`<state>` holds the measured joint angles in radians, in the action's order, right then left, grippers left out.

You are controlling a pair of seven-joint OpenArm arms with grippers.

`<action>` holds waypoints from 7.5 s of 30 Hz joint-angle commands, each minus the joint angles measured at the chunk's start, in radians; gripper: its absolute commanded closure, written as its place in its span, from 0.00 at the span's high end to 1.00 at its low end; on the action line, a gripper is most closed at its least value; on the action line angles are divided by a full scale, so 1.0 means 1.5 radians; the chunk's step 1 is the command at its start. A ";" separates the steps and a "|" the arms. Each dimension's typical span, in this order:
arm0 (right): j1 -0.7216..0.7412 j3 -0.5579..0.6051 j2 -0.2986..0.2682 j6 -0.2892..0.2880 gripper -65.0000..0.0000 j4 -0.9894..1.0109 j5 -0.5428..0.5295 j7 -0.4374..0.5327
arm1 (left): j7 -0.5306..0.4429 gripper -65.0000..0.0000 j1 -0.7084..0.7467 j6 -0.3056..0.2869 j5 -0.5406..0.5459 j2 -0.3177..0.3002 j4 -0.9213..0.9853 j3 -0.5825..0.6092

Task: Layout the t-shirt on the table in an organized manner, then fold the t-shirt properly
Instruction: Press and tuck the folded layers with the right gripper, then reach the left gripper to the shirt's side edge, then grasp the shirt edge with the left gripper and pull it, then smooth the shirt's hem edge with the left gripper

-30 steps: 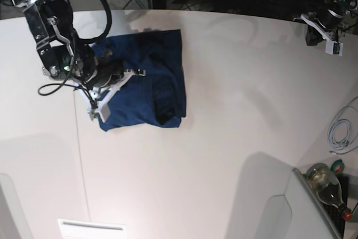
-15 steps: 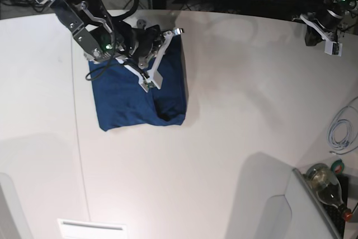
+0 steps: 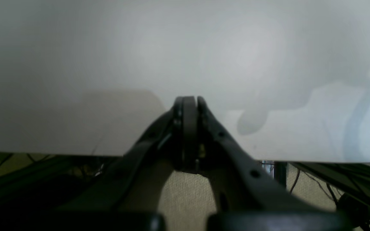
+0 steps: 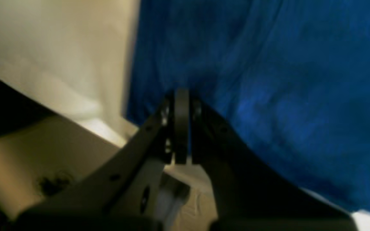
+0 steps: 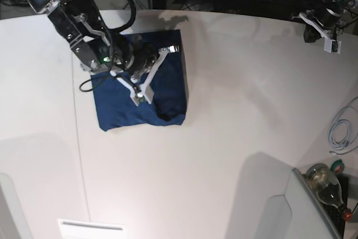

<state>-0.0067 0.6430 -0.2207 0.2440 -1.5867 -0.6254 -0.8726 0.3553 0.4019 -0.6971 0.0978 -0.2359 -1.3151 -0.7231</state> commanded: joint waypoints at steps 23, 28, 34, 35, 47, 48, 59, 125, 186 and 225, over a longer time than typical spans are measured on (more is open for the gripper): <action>0.172 0.099 0.078 0.029 0.02 0.184 -0.014 0.069 | -0.012 0.00 -0.015 -0.001 0.007 -0.010 -0.008 -0.002; 0.174 0.160 0.099 0.029 0.02 0.210 -0.014 0.086 | -0.012 0.00 -0.015 -0.001 0.007 -0.010 -0.008 -0.003; 0.169 0.177 0.113 0.032 0.02 0.213 -0.014 0.083 | -0.012 0.00 -0.015 -0.001 0.007 -0.010 -0.007 -0.002; 0.169 0.178 0.113 0.032 0.02 0.213 -0.014 0.083 | -0.012 0.00 -0.015 -0.001 0.007 -0.010 -0.007 -0.002; 0.041 -0.026 -0.022 0.048 0.02 -0.053 -0.014 0.024 | -0.012 0.00 -0.011 -0.001 0.007 -0.007 -0.026 -0.001; 0.014 -0.062 -0.039 0.055 0.02 -0.083 -0.014 0.020 | -0.012 0.00 -0.010 -0.001 0.007 0.004 -0.037 0.000; -0.129 -0.198 -0.083 0.073 0.02 -0.137 -0.013 0.036 | -0.007 0.00 -0.032 -0.001 0.006 0.117 -0.212 0.253; -0.246 -0.368 -0.077 0.070 0.02 -0.218 0.047 0.074 | 0.114 0.99 -0.119 -0.001 0.304 0.078 -0.079 0.400; -0.275 -0.483 -0.001 0.051 0.02 -0.210 0.045 0.079 | -0.029 0.00 -0.693 -0.001 -0.079 0.018 0.299 1.241; -0.170 -0.414 0.037 0.049 0.02 0.010 0.042 0.075 | -0.177 0.00 -0.725 -0.001 -0.222 0.167 0.417 1.242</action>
<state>-0.2657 0.0261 -0.1589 0.3183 -1.5520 -0.5579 -0.7647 0.0937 -0.6590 -0.6933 -0.2359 0.0059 -0.6827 1.1461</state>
